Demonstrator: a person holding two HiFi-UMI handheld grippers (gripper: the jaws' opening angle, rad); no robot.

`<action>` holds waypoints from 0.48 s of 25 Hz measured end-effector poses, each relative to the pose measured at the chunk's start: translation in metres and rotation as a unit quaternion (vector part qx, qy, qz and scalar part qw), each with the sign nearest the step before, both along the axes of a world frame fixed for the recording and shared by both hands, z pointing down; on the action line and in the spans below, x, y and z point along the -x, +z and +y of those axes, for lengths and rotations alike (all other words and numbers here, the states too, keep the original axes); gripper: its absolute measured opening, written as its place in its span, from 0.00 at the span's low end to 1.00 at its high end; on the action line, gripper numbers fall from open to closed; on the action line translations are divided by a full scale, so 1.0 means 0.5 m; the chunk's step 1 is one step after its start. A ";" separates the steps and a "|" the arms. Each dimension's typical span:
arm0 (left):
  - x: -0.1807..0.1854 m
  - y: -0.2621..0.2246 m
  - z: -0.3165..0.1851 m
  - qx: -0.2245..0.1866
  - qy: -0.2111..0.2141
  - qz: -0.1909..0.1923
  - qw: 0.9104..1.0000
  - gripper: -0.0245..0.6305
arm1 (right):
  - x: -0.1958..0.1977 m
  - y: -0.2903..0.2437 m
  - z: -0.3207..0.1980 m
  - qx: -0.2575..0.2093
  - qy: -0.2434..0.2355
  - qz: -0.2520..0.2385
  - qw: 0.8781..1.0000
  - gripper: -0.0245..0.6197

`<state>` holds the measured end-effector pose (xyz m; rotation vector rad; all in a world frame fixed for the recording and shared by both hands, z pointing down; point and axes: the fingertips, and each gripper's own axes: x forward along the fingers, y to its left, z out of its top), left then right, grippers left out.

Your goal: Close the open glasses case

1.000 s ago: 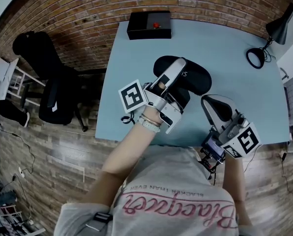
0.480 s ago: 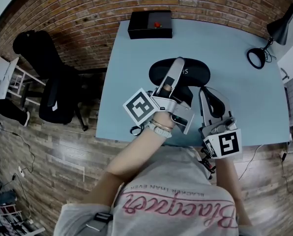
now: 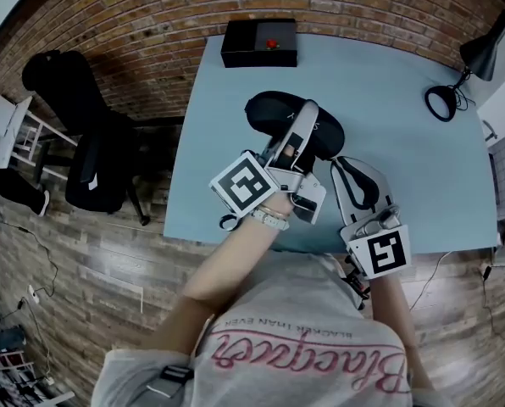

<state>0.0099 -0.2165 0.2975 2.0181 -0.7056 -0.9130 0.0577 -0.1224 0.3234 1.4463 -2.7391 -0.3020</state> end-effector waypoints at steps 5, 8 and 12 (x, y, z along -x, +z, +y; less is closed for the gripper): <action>-0.002 0.016 0.003 -0.046 -0.018 -0.128 0.991 0.44 | -0.033 -0.006 -0.010 -0.006 0.021 0.028 0.999 0.08; -0.017 0.012 0.014 -0.110 -0.040 -0.235 0.965 0.44 | -0.041 -0.010 -0.021 -0.002 0.037 0.032 0.999 0.08; -0.038 -0.005 0.036 -0.214 -0.078 -0.361 0.905 0.44 | -0.052 -0.004 -0.031 0.005 0.051 0.038 0.998 0.08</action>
